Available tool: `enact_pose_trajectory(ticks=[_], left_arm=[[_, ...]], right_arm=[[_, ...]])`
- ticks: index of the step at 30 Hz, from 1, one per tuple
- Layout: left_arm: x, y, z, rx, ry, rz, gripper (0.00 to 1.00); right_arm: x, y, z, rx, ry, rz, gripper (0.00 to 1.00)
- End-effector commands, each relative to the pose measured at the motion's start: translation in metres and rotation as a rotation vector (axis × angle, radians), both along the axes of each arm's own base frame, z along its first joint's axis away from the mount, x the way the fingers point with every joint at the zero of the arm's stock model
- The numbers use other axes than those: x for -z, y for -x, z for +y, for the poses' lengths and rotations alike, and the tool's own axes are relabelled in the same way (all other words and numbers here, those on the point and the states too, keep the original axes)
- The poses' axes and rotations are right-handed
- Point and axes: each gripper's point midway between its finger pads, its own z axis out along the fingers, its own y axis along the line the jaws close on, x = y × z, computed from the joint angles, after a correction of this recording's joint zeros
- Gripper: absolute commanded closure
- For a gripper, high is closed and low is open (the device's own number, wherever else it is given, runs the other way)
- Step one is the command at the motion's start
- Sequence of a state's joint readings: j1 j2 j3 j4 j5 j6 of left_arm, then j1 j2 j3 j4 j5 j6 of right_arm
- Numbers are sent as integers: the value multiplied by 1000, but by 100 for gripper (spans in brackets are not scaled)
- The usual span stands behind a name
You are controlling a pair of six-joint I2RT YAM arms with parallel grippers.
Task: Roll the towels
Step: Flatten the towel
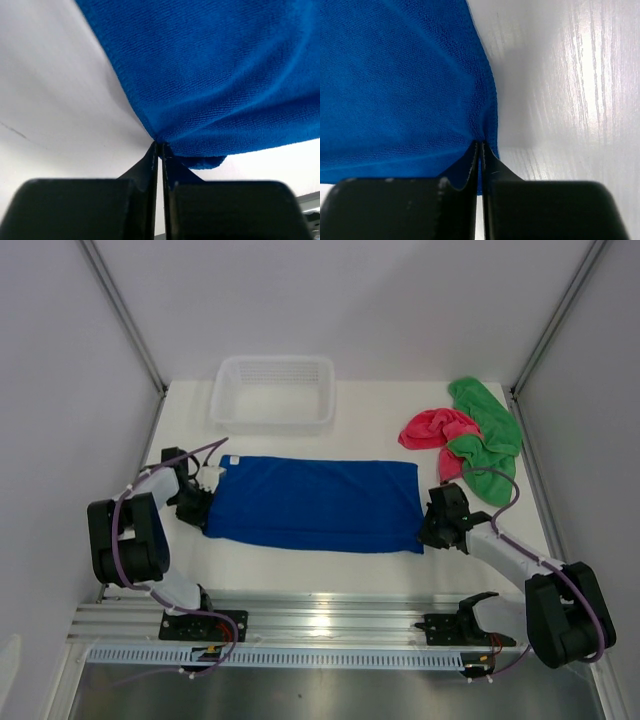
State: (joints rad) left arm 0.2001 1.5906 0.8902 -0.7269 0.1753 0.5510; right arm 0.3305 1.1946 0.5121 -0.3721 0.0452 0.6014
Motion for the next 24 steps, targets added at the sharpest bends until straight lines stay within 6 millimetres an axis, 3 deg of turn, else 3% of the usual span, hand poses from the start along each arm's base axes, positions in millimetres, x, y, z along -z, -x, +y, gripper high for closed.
enact_pose_trajectory(ticks=[1, 5, 7, 8, 9, 10, 11, 12, 14, 17, 22, 24], left_arm=[[1, -8, -4, 12, 19, -10, 99], [-10, -22, 15, -17, -54, -74, 99], [-21, -28, 15, -13, -45, -107, 99], [-30, -30, 10, -1, -23, -142, 94], [-35, -31, 6, 13, -7, -165, 72], [-37, -29, 2, 40, 8, -179, 62], [-42, -27, -2, 56, 22, -192, 52], [-52, -28, -3, 69, 22, -228, 40], [-64, -27, -1, 95, -4, -266, 37], [-86, -25, 12, 129, -101, -337, 35], [-112, -8, 16, 248, -196, -406, 39], [-113, 1, 12, 307, -211, -418, 38]], right_arm=[[-6, -6, -8, 28, 25, -32, 99], [-22, -7, -12, 21, 41, -58, 100], [-28, -5, -8, -7, 20, -63, 100], [-30, -5, -4, -28, 6, -67, 95], [-33, -3, 0, -54, -2, -70, 88], [-35, -3, -1, -55, 1, -74, 80], [-42, -6, -1, -56, 5, -90, 65], [-46, -4, -3, -66, 23, -89, 59], [-64, -11, -10, -55, 52, -139, 46], [-94, -19, -14, -70, 83, -199, 36], [-121, -24, -6, -199, 98, -233, 30], [-130, -28, 1, -263, 81, -250, 27]])
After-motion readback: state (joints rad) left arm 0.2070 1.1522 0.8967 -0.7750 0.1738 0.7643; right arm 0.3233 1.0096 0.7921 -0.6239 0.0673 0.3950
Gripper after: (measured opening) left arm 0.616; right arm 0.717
